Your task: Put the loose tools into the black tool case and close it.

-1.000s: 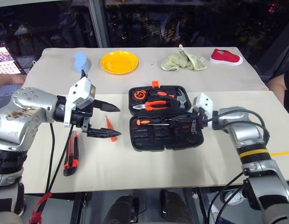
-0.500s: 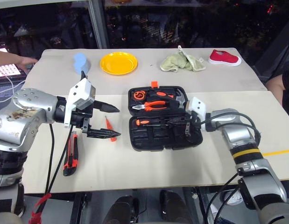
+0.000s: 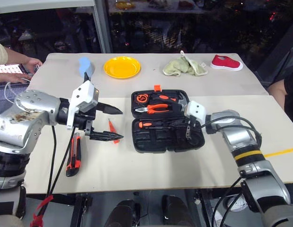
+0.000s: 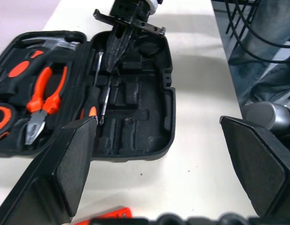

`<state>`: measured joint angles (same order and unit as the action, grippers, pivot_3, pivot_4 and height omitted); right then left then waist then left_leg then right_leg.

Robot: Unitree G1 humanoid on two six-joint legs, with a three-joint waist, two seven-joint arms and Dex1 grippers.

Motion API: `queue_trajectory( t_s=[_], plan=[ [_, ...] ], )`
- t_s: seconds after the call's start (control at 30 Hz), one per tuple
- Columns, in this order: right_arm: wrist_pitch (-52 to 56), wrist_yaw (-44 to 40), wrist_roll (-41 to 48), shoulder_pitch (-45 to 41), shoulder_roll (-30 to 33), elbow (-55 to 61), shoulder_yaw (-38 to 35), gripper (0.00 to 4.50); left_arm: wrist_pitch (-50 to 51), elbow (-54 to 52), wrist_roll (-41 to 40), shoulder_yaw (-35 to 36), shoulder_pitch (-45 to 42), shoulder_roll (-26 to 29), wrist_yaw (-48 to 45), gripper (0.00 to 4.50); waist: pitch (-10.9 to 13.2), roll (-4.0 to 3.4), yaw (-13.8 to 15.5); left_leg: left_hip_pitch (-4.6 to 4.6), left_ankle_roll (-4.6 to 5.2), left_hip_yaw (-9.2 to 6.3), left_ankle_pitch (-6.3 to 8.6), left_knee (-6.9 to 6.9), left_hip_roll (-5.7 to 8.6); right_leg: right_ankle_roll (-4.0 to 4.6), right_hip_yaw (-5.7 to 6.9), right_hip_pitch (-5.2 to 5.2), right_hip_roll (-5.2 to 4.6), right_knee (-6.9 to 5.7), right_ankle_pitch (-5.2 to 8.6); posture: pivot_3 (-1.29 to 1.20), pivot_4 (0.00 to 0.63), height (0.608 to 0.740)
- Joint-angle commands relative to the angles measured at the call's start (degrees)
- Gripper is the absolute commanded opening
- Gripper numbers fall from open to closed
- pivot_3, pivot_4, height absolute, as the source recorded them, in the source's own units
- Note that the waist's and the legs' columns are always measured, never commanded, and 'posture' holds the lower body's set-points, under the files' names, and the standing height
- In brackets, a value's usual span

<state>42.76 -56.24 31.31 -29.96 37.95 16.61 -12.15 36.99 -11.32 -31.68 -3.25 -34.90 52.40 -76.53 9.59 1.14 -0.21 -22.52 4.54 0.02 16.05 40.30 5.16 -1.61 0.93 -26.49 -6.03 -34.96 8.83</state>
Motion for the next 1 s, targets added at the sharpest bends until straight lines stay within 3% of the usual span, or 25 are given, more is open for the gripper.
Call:
queue_trajectory(
  t_s=[0.03,0.07,0.17,0.37,0.53,0.73,0.9,1.0],
  plan=[
    [10.8,4.0,14.1,3.0,2.8,13.4,-8.0,0.03,2.2,-1.3,-2.6,3.0,0.4,-0.5,2.0,4.5,0.0,0.01,0.0,0.01,0.02,-0.01,0.01,-0.04,0.0,0.0,0.0,0.06,-0.01,0.07,0.0,0.0,0.15,0.74],
    [12.3,4.5,16.4,3.9,3.8,15.5,-8.8,0.03,3.0,-2.0,-3.0,3.4,1.2,-0.4,2.5,4.5,0.0,0.02,-0.1,0.03,0.05,0.01,0.03,-0.04,0.0,-0.01,-0.02,0.12,-0.02,0.13,0.01,0.0,0.15,0.74],
    [14.1,4.2,21.1,6.2,6.7,19.7,-9.1,0.76,4.6,-4.2,-3.5,4.9,4.5,0.5,4.5,4.5,0.0,0.02,-0.1,0.15,0.17,0.12,0.1,-0.01,0.02,-0.04,-0.1,0.24,-0.1,0.32,0.02,0.0,0.15,0.74],
    [12.5,4.2,24.1,4.8,8.7,18.6,-6.0,2.85,9.6,-8.0,-5.8,15.8,14.6,3.1,10.8,4.5,0.0,0.05,-0.4,0.3,0.21,0.15,0.09,0.06,-0.01,-0.05,-0.14,0.36,-0.11,0.34,0.03,0.0,0.15,0.74],
    [8.3,-1.1,21.8,1.2,8.4,12.9,0.2,4.46,16.4,-19.3,-5.2,42.6,44.7,-1.6,15.9,4.5,0.0,0.06,-1.5,0.59,0.24,0.32,0.13,-0.18,-0.02,0.0,-0.33,0.29,-0.18,0.27,0.06,0.0,0.15,0.74],
    [5.9,-2.7,20.9,-1.1,7.1,10.1,4.1,4.46,15.3,-22.0,-4.1,52.2,58.4,-5.0,18.7,4.5,0.0,0.12,1.1,0.56,-0.25,0.12,0.32,-0.23,-0.04,0.06,-0.08,0.35,-0.36,0.69,0.07,0.0,0.15,0.74],
    [4.9,-2.8,20.6,-0.5,6.8,9.5,4.7,4.46,22.0,-24.9,-10.6,51.5,53.8,-1.8,22.8,4.5,0.0,0.19,2.3,0.71,0.07,0.0,0.58,-0.07,0.0,-0.06,0.05,0.6,-0.23,0.86,-0.01,0.0,0.15,0.74],
    [4.7,-1.3,20.9,0.8,6.4,10.7,4.3,4.46,32.0,-25.8,-16.1,45.8,43.8,2.0,29.4,4.5,0.0,0.21,2.4,0.8,-0.07,0.0,0.51,-0.06,0.01,-0.07,0.08,0.65,-0.16,0.81,-0.02,0.0,0.15,0.74]
  ],
)
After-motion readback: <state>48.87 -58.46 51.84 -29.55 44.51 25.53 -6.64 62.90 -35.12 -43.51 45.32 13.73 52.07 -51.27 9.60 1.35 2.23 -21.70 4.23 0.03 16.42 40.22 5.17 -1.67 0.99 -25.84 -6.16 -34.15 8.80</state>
